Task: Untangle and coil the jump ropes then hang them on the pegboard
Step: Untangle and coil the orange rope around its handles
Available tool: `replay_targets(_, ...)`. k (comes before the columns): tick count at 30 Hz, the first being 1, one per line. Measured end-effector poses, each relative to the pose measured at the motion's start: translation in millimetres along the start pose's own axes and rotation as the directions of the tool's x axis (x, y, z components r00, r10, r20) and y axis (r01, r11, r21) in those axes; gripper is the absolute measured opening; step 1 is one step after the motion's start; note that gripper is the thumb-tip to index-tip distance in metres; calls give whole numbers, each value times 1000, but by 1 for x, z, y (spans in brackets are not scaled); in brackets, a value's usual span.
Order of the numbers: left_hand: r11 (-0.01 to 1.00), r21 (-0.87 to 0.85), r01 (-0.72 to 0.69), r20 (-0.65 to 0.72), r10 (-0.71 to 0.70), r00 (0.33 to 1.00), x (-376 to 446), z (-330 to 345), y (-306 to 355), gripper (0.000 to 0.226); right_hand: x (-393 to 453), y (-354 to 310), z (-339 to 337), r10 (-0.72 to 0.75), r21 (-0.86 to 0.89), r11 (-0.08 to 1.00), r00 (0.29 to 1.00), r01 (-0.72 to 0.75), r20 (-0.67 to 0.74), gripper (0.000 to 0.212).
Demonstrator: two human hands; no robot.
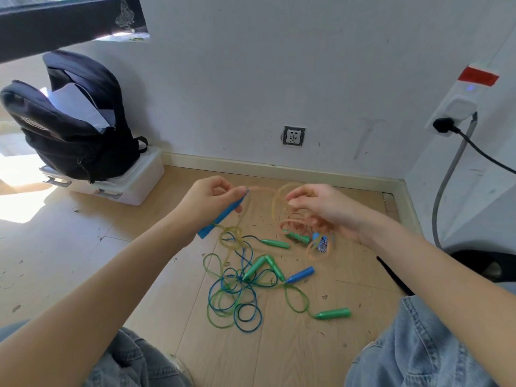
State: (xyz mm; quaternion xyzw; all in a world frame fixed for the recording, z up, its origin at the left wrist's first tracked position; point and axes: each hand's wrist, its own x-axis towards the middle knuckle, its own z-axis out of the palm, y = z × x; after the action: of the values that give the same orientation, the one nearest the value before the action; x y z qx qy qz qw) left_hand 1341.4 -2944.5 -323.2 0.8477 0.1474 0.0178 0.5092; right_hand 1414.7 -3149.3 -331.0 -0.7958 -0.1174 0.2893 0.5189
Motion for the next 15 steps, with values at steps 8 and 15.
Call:
replay_targets(8,995,-98,-8,343,42,938,-9,9,10,25,-3,-4,5,-64,148,988,994,51,87,15)
replay_targets(15,950,309,53,490,-207,847,-8,7,1,21,8,1,-11,98,338,941,936,23,-338,13)
